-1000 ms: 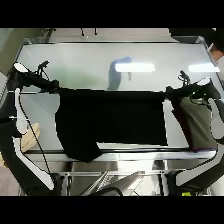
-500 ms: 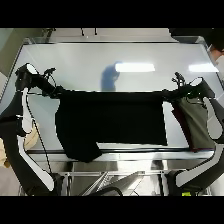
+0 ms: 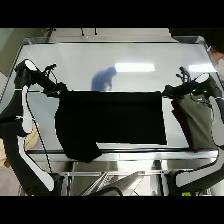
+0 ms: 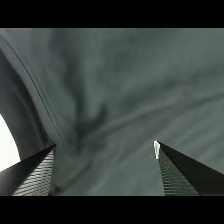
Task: Fold the shirts.
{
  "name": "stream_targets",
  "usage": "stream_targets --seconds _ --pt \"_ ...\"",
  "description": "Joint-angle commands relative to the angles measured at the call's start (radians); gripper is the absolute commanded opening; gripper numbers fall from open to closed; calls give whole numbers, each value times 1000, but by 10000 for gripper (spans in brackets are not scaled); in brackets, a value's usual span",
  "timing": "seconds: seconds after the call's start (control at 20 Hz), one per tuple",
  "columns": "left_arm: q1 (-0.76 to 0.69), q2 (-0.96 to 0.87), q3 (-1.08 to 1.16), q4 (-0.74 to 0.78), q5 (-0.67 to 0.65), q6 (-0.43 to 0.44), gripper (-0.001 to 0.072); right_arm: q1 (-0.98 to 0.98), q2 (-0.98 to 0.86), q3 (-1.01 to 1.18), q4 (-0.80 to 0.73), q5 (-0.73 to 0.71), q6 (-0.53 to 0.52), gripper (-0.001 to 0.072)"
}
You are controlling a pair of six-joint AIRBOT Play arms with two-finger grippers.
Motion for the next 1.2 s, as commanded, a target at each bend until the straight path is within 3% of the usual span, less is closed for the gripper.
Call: stream_targets --seconds 0.0,0.2,0.45,0.65,0.75,0.85,1.15 --pt "22 63 -46 1 -112 -74 695 -23 84 -2 -56 140 44 305" --pt "84 323 -424 10 -108 -82 696 -55 234 -207 -115 245 14 304" --pt "154 818 -1183 7 101 -70 694 -200 472 -634 -84 95 -2 296" --pt "195 1056 -1560 -1 253 -100 694 -269 518 -743 -30 50 5 297" --pt "202 1084 -1631 -13 320 -117 694 -266 516 -749 -26 45 6 297" --pt "203 1072 -1630 -77 374 -70 693 -263 517 -749 4 44 -4 296" --pt "202 829 -1532 -140 453 2 691 -263 517 -749 11 59 -13 297"
